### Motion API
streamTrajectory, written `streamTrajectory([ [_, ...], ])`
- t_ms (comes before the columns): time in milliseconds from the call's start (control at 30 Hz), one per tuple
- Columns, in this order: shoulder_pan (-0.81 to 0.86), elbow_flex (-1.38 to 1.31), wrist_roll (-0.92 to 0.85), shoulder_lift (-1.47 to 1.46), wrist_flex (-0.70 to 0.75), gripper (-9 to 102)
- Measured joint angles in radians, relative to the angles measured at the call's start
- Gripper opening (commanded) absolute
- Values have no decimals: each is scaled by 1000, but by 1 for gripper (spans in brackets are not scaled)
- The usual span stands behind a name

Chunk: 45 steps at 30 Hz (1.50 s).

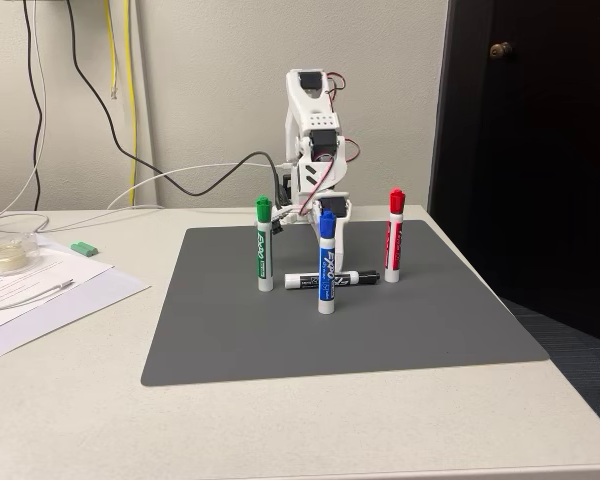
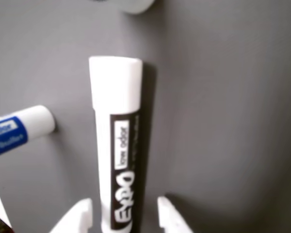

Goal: Pick up the black marker.

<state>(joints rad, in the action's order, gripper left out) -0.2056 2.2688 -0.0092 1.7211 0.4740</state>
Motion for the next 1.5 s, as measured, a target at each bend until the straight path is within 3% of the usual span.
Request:
streamTrajectory([
  [267, 0, -132, -21, -117, 63, 20],
  [467, 0, -144, -28, -129, 66, 0],
  [1200, 0, -149, -26, -121, 74, 0],
  [1500, 20, -147, 130, 40, 97, 0],
])
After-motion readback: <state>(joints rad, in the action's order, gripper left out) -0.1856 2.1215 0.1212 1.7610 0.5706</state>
